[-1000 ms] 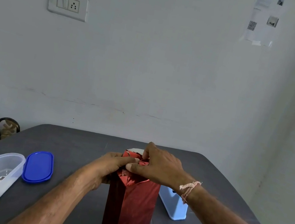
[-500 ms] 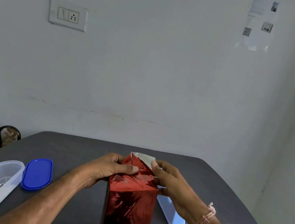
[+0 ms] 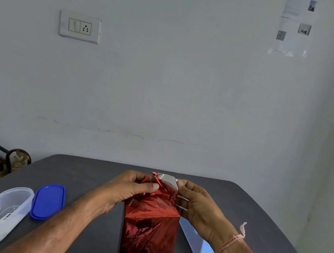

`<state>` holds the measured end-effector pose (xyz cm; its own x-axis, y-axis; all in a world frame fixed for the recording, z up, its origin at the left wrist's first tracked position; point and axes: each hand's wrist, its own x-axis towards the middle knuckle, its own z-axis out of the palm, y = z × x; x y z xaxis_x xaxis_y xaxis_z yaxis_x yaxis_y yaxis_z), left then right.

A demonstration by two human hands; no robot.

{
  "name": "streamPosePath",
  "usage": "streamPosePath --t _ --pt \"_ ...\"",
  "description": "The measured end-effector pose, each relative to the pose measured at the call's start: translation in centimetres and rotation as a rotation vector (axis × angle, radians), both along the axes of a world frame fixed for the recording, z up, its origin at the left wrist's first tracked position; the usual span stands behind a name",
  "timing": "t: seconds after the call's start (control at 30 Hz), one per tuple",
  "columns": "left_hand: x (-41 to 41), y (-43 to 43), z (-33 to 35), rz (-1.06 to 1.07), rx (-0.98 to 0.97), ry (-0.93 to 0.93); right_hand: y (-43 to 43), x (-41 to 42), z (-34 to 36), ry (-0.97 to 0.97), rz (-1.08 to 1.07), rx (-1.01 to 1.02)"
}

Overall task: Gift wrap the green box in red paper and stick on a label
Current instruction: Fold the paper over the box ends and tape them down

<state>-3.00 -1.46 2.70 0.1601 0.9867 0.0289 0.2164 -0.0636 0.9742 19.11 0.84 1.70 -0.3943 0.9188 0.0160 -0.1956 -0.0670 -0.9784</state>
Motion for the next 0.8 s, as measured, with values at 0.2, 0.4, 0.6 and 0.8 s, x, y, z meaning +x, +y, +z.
streamPosePath --t 0.2,0.4,0.6,0.8 --pt "0.5 0.1 0.7 0.05 0.076 -0.051 0.0 -0.4 0.3 -0.019 -0.009 0.124" --pt "0.9 0.2 0.8 0.113 0.156 -0.035 0.2 -0.7 -0.2 0.01 -0.049 0.122" --pt "0.8 0.2 0.8 0.157 0.195 -0.034 0.5 -0.4 -0.6 -0.037 0.003 0.108" --pt "1.3 -0.2 0.8 0.172 0.205 -0.035 0.7 -0.9 -0.2 -0.178 0.003 0.154"
